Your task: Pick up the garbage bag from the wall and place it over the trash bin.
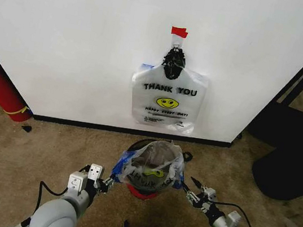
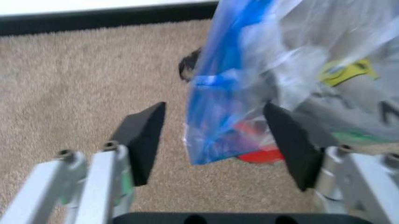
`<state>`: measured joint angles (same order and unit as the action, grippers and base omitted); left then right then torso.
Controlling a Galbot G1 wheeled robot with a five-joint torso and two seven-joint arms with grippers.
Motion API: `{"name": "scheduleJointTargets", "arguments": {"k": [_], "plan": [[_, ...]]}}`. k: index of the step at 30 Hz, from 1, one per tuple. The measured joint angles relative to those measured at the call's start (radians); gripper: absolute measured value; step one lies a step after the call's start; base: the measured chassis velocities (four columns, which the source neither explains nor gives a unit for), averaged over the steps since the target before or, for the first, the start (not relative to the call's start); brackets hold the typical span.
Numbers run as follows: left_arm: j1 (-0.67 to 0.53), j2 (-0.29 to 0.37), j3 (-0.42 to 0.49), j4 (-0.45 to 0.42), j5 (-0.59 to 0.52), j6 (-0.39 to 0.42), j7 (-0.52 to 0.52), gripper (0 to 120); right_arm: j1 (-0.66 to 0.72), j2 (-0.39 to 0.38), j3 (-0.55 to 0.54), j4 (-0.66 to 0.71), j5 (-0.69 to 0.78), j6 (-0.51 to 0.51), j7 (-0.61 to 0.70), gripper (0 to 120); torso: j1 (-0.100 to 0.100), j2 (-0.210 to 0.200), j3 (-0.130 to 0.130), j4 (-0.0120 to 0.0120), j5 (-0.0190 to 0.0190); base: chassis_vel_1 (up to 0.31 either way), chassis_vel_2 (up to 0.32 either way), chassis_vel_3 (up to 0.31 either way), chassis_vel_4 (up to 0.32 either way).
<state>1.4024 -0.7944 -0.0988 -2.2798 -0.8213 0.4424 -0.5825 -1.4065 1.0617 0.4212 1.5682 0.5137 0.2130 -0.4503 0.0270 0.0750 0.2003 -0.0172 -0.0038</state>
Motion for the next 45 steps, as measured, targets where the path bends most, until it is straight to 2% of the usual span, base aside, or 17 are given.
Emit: {"name": "scheduleJointTargets", "arguments": {"k": [1, 6, 9, 15, 17, 19, 23, 33, 34, 39, 41, 43, 45], "plan": [[0.0, 0.0, 0.0, 0.0, 0.0, 0.0, 0.0, 71, 0.0, 0.0, 0.0, 0.0, 0.0, 0.0, 0.0, 71, 0.0, 0.0, 0.0, 0.0, 0.0, 0.0, 0.0, 0.0, 0.0], [0.051, 0.005, -0.019, -0.075, 0.031, -0.012, -0.002, 90, -0.038, -0.006, 0.057, 0.043, 0.003, 0.034, -0.041, 93, 0.0, 0.0, 0.0, 0.0, 0.0, 0.0, 0.0, 0.0, 0.0], [0.067, 0.009, -0.022, -0.092, 0.046, -0.047, -0.004, 98, -0.052, -0.002, 0.076, 0.059, 0.003, 0.049, -0.052, 98, 0.0, 0.0, 0.0, -0.0001, 0.0, 0.0, 0.0, 0.0, 0.0], [0.077, 0.022, -0.039, -0.095, 0.15, -0.247, 0.069, 100, -0.121, 0.03, 0.157, 0.143, 0.003, 0.12, -0.045, 100, 0.0, 0.0, 0.0, 0.0, -0.0001, 0.0, 0.0, 0.0, 0.0], [0.072, 0.021, -0.038, -0.093, 0.152, -0.257, 0.071, 100, -0.126, 0.034, 0.162, 0.152, 0.002, 0.125, -0.034, 100, 0.0, 0.0, 0.0, -0.0001, 0.0, 0.0, 0.0, 0.0, 0.0], [0.041, -0.005, -0.037, -0.074, 0.191, -0.326, 0.089, 100, -0.167, 0.061, 0.175, 0.223, -0.006, 0.14, 0.089, 100, 0.0, 0.0, 0.0, -0.0002, -0.0001, 0.0, 0.0, 0.0, 0.0], [0.007, -0.036, -0.037, -0.048, 0.228, -0.372, 0.132, 100, -0.214, 0.104, 0.186, 0.321, -0.012, 0.163, 0.229, 100, 0.0, 0.0, 0.0, -0.0001, -0.0001, 0.0, 0.0, 0.0, 0.0], [-0.038, -0.054, -0.038, 0.002, 0.286, -0.377, 0.174, 99, -0.266, 0.157, 0.219, 0.391, -0.075, 0.229, 0.313, 100, 0.0, 0.0, 0.0, 0.0002, 0.0, 0.0, 0.0, 0.0, 0.0], [-0.063, -0.069, -0.039, 0.026, 0.317, -0.377, 0.196, 99, -0.29, 0.177, 0.234, 0.416, -0.09, 0.238, 0.317, 100, 0.0, 0.0, 0.0, -0.0005, -0.0004, 0.0, 0.0, 0.0, 0.0], [-0.138, -0.108, -0.015, 0.09, 0.347, -0.359, 0.24, 99, -0.37, 0.232, 0.234, 0.498, -0.112, 0.253, 0.325, 100, 0.0, 0.0, 0.0, 0.0002, -0.0004, 0.0, 0.0, 0.0, 0.0], [-0.15, -0.108, -0.011, 0.098, 0.348, -0.353, 0.245, 99, -0.382, 0.238, 0.235, 0.509, -0.12, 0.254, 0.324, 100, 0.0, 0.0, 0.0, 0.0008, -0.0003, 0.0, 0.0, 0.0, 0.0], [-0.204, -0.096, 0.001, 0.132, 0.366, -0.33, 0.278, 99, -0.419, 0.259, 0.238, 0.546, -0.146, 0.261, 0.322, 100, 0.0, 0.0, 0.0, -0.0009, -0.0005, 0.0, 0.0, 0.0, 0.0], [-0.256, -0.057, -0.002, 0.144, 0.349, -0.29, 0.323, 100, -0.442, 0.266, 0.239, 0.583, -0.159, 0.266, 0.319, 100, 0.0, 0.0, 0.0, -0.0007, -0.0002, 0.0, 0.0, 0.0, 0.0]]}}
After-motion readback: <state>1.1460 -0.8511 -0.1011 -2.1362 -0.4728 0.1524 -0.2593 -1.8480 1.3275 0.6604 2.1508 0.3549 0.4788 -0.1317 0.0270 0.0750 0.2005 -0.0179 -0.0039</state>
